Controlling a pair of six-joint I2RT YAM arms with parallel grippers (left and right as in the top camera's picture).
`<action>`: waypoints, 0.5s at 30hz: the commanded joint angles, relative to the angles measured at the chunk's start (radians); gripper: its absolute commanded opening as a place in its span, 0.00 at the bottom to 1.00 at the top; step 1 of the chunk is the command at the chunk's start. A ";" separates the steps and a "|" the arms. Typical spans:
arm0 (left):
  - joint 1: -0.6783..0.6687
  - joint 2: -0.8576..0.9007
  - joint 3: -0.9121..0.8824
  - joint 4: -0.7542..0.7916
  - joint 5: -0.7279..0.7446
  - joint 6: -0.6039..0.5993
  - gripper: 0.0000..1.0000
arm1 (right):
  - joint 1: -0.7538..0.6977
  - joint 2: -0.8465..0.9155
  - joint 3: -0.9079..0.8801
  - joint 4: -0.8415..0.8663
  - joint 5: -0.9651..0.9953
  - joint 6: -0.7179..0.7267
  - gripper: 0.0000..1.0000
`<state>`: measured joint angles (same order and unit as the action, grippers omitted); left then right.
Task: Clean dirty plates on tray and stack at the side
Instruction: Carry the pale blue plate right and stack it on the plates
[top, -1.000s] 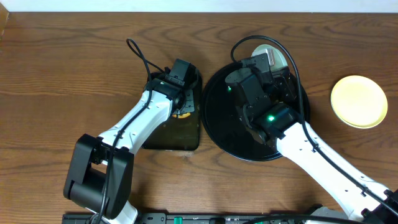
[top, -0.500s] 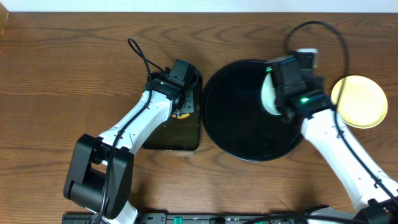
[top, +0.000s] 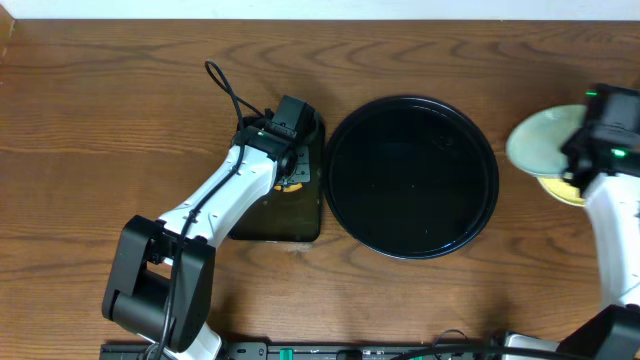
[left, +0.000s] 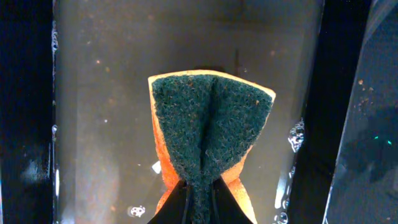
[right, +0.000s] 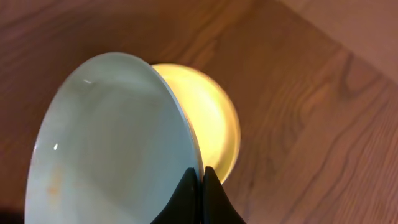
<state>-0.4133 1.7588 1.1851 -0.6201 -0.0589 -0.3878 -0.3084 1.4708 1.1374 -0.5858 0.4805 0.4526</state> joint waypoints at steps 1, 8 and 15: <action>0.005 0.002 -0.005 0.000 -0.018 0.014 0.09 | -0.105 0.017 0.006 0.025 -0.131 0.033 0.01; 0.005 0.008 -0.005 0.006 -0.022 0.070 0.09 | -0.236 0.097 0.006 0.055 -0.235 0.032 0.02; 0.005 0.029 -0.005 0.010 -0.022 0.089 0.09 | -0.243 0.132 0.006 0.066 -0.360 -0.029 0.23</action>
<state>-0.4133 1.7702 1.1851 -0.6144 -0.0597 -0.3264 -0.5533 1.6016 1.1378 -0.5301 0.2249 0.4599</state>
